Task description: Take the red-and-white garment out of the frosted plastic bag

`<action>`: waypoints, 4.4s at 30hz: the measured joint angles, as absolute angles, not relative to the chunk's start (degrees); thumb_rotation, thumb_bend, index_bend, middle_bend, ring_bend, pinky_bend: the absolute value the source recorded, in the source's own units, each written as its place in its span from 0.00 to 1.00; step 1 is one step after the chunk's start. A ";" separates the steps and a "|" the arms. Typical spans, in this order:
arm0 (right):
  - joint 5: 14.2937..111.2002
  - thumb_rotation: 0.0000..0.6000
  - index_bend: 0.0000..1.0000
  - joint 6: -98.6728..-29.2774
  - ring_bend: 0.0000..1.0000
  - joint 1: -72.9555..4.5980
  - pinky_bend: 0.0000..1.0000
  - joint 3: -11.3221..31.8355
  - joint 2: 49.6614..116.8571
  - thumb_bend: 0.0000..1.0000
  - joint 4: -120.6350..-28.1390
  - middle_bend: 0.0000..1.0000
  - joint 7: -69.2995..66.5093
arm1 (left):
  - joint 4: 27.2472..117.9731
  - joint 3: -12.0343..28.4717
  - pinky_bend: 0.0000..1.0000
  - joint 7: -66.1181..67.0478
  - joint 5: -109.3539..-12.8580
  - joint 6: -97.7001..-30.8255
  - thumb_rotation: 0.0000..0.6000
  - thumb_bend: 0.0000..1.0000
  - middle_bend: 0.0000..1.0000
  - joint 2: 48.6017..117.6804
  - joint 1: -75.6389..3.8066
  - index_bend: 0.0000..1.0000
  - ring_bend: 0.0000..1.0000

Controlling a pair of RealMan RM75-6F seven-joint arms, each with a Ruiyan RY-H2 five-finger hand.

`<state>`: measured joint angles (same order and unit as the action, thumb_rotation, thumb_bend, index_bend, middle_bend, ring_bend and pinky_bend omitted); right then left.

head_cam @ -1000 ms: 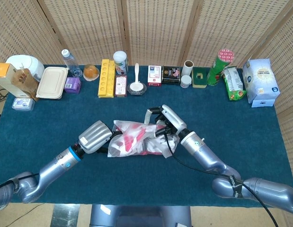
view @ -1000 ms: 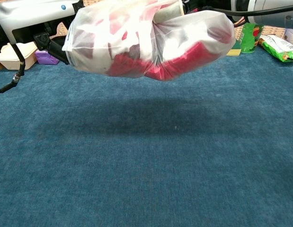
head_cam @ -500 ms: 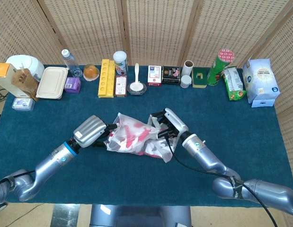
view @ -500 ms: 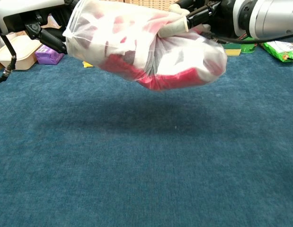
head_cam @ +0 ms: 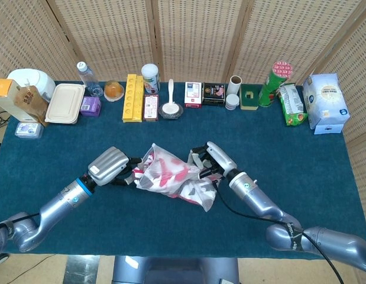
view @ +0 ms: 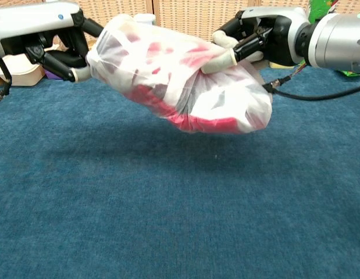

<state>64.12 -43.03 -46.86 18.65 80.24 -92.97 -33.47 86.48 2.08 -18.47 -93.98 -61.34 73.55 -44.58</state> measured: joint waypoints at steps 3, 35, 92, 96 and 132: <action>63.92 1.00 0.85 -43.35 1.00 -46.87 1.00 18.16 81.02 0.17 -92.16 0.92 -31.57 | 84.57 1.60 0.87 -18.53 -94.24 -60.93 1.00 0.47 1.00 74.87 -44.64 0.83 0.95; 67.63 1.00 0.71 -48.80 1.00 -45.34 1.00 14.62 85.25 0.18 -86.22 0.83 -17.98 | 73.93 -0.79 0.87 -18.19 -94.94 -59.48 1.00 0.45 1.00 82.67 -44.74 0.83 0.95; 110.79 1.00 0.44 -77.48 0.77 -35.64 0.75 -3.88 75.85 0.13 -68.62 0.64 -21.33 | 80.04 5.36 0.87 -7.20 -77.43 -39.14 1.00 0.43 1.00 81.06 -52.68 0.83 0.96; 114.96 1.00 0.45 -79.92 0.95 -35.92 0.97 -5.50 77.33 0.13 -66.24 0.74 -18.57 | 80.45 5.58 0.87 -6.86 -76.61 -38.46 1.00 0.43 1.00 80.83 -52.95 0.83 0.96; 127.31 1.00 0.42 -78.82 1.00 -46.62 1.00 -8.55 84.30 0.11 -62.72 0.92 1.72 | 86.10 7.19 0.87 -3.95 -76.65 -39.55 1.00 0.43 1.00 78.57 -54.61 0.83 0.96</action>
<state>127.31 -78.82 -46.62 -8.55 84.30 -62.72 1.72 86.10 7.19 -3.95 -76.65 -39.55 78.57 -54.61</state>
